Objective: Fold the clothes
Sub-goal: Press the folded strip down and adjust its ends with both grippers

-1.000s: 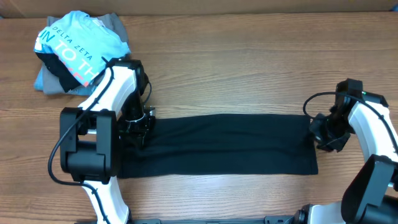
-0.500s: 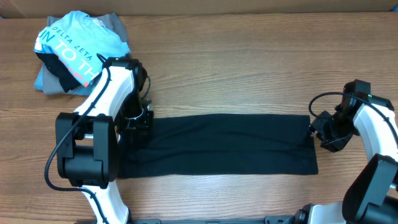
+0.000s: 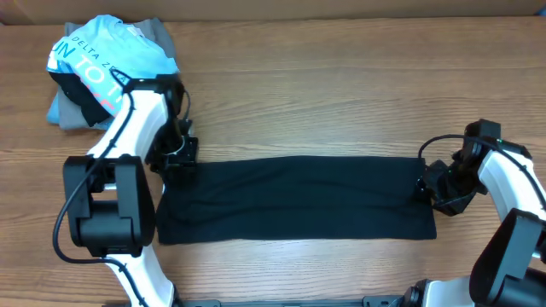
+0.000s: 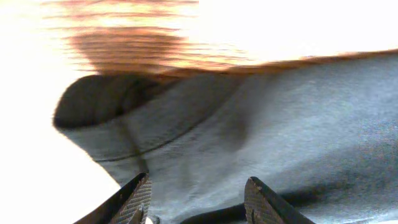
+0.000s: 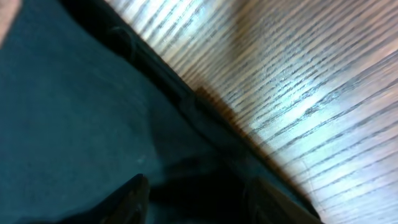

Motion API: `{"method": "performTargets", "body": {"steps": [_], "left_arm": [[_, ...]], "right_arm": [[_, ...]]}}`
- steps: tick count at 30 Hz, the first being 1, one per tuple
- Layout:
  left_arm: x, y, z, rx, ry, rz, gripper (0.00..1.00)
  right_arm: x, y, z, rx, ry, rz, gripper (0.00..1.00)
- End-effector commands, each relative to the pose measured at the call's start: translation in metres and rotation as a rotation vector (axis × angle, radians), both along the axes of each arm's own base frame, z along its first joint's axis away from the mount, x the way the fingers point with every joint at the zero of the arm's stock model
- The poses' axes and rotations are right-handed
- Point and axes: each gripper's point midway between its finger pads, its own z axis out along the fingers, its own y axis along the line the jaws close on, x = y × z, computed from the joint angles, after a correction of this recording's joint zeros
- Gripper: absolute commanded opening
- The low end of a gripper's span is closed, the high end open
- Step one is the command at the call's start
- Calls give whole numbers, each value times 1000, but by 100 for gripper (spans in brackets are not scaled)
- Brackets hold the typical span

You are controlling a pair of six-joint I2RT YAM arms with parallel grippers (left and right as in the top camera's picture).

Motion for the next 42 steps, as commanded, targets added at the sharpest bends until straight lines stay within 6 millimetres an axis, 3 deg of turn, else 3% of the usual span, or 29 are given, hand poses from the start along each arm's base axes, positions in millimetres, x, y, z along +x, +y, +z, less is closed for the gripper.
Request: {"method": "performTargets", "body": {"steps": [1, 6, 11, 22, 29, 32, 37, 40, 42], "left_arm": [[8, 4, 14, -81, -55, 71, 52], [10, 6, 16, -182, -67, 101, 51], [19, 0, 17, -231, -108, 85, 53], [21, -10, 16, -226, -114, 40, 57], [-5, -4, 22, -177, -16, 38, 45], [-7, 10, 34, -87, -39, 63, 46], [-18, 16, 54, -51, -83, 86, 52], [-32, 15, 46, -50, -72, 94, 56], [-40, 14, 31, -48, -58, 109, 58]], "right_arm": [[1, 6, -5, 28, -30, -5, 34], [-22, 8, -12, 22, 50, -18, 4], [-39, -1, -20, -45, 119, -65, 4], [-31, -3, -23, -56, 83, -71, 8], [-31, -3, -23, -55, 82, -71, 10], [-31, -3, -23, -55, 82, -71, 10], [-31, -3, -23, -55, 84, -72, 10], [-31, -3, -23, -55, 82, -72, 10], [-30, -3, -23, -55, 81, -72, 10]]}}
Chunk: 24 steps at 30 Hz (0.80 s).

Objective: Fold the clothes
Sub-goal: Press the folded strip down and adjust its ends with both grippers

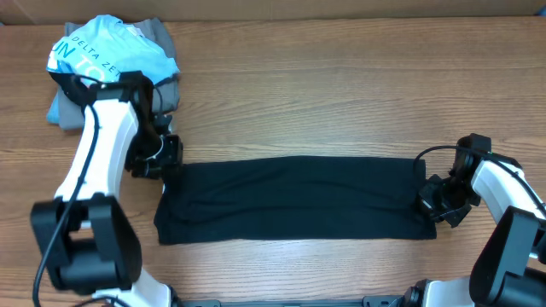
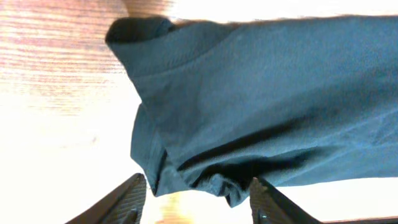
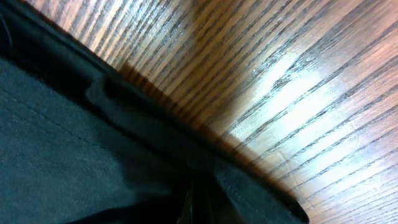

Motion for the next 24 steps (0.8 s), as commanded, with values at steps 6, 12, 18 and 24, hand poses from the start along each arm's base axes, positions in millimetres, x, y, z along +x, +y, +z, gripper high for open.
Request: {"method": "performTargets", "body": {"steps": [6, 12, 18, 24], "left_arm": [[-28, 8, -49, 32, 54, 97, 58], [-33, 15, -52, 36, 68, 129, 59], [-35, 3, -71, -36, 42, 123, 53], [-31, -12, -71, -129, 14, 87, 24]], "right_arm": [[-3, -3, 1, -18, 2, -6, 10], [-4, -2, 1, -16, 6, -6, 10], [-4, -2, 1, -15, 8, -6, 10], [-3, -3, 1, -17, 4, -6, 10]]}}
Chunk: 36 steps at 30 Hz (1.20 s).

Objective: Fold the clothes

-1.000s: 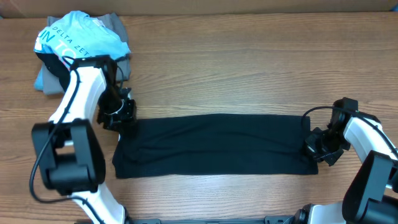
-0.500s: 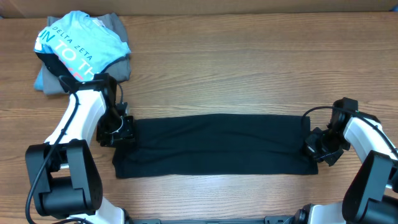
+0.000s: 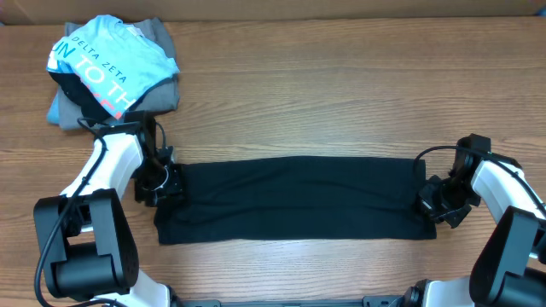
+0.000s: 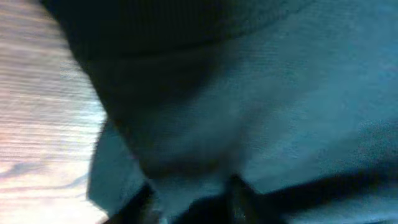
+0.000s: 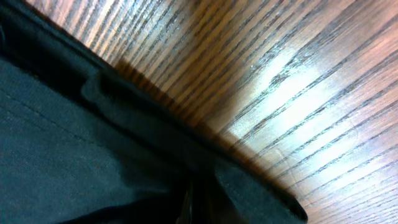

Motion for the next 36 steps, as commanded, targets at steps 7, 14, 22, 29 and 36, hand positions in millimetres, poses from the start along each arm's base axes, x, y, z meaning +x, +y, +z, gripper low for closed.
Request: {"method": "performTargets", "body": {"steps": [7, 14, 22, 29, 36], "left_arm": [[24, -7, 5, -59, -102, -18, 4], [63, 3, 23, -14, -226, -22, 4], [85, 6, 27, 0, -311, -24, 6], [89, 17, 26, 64, -324, -25, 39], [80, 45, 50, 180, -252, 34, 50]], "right_arm": [[-1, -3, 1, -20, -6, -6, 10], [1, -4, 1, -22, -13, -7, 10], [3, -5, 1, -25, -20, -6, 10], [5, -5, 0, -27, -28, -6, 10], [7, -6, 2, -28, -34, -7, 12]]}}
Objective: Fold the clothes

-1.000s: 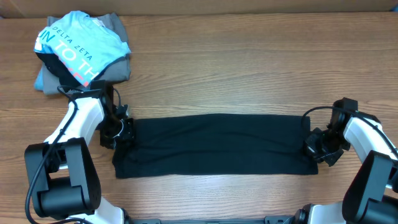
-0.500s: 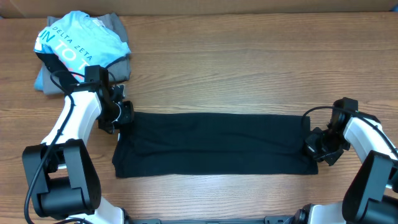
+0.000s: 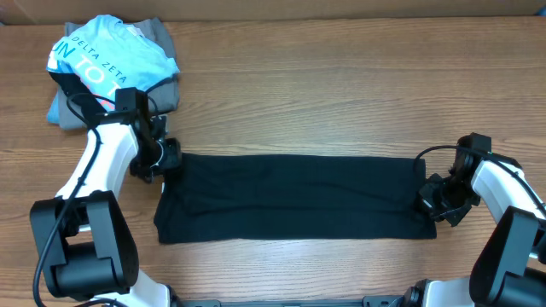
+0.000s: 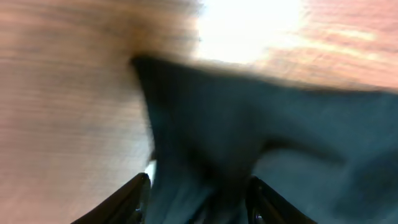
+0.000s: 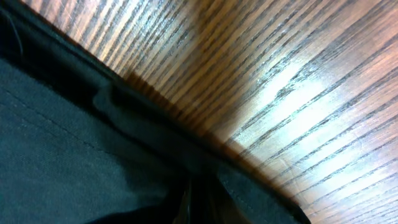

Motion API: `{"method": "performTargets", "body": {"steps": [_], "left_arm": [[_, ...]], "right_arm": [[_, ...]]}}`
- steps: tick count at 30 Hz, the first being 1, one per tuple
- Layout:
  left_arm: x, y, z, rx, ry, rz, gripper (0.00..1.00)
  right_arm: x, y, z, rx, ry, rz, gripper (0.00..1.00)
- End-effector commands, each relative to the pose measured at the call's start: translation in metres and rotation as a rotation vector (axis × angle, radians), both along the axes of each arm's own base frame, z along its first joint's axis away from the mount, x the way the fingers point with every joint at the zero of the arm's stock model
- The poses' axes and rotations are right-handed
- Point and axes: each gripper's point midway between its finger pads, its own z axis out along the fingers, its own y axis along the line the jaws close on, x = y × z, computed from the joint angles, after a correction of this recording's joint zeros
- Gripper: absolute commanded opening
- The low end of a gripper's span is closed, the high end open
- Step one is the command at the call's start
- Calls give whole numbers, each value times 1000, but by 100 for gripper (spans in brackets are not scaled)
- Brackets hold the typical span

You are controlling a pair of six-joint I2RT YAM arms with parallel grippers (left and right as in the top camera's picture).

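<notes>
A black garment (image 3: 299, 198) lies folded into a long strip across the near part of the table. My left gripper (image 3: 164, 159) is at its far left corner. In the blurred left wrist view its fingers (image 4: 138, 194) stand apart, and dark cloth (image 4: 280, 143) lies between them and beyond. My right gripper (image 3: 431, 203) sits on the strip's right edge. In the right wrist view the right gripper (image 5: 200, 199) is shut, pinching the dark hem (image 5: 62, 137) against the wood.
A pile of clothes topped by a light blue printed shirt (image 3: 111, 60) lies at the back left, just behind the left arm. Bare wooden table (image 3: 341, 85) stretches behind the strip to the back edge.
My left gripper has moved from the middle of the garment's left edge to its far left corner, and its fingers stand wider apart. The right gripper has not moved.
First both grippers were open at the strip's ends, the left at the far left corner. Then the right was shut on the right hem and has stayed there. The left went down onto the left edge with narrower jaws, and is now open at the corner again.
</notes>
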Motion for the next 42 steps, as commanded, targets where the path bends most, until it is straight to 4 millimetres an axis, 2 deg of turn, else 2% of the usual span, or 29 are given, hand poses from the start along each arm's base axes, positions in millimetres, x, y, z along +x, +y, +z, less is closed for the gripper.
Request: {"method": "performTargets", "body": {"steps": [1, 5, 9, 10, 11, 13, 16, 22, 25, 28, 31, 34, 38, 42], "left_arm": [[21, 21, 32, 56, -62, 56, 47], [34, 0, 68, -54, -144, -10, 42], [29, -23, 87, -137, -178, -88, 40], [25, -26, 88, -145, -167, -100, 38], [20, -30, 88, -150, -148, -109, 35], [8, -38, 82, -168, -99, -126, 30], [-6, -50, 66, -194, -47, -161, 28], [-38, -59, 19, -231, 46, -147, 18], [-44, -54, -5, -197, 46, -119, 15], [-49, -39, -28, -107, 49, -46, 14], [-60, -13, -44, 43, 76, 58, 12], [-60, 18, -42, 180, 75, 179, 12], [-47, 38, -33, 216, 30, 247, 14], [-23, 49, -15, 207, -38, 273, 20]], "right_arm": [[3, -5, 4, -22, -16, -7, 12], [13, -3, 11, -4, -44, -9, 13], [21, -4, 21, -4, -76, -10, 23], [22, -5, 24, -7, -82, -10, 29], [23, -6, 27, -9, -90, -11, 41], [26, -7, 35, -12, -107, -17, 50], [28, -6, 42, 3, -135, -27, 54], [24, -10, 47, 17, -144, -57, 58], [24, -12, 47, 16, -145, -64, 58], [24, -12, 47, 15, -148, -61, 59], [23, -12, 47, 16, -146, -37, 59], [22, -11, 47, 17, -143, -33, 61], [23, -12, 45, 14, -150, -31, 66], [27, -8, 36, 33, -189, 24, 78]]}}
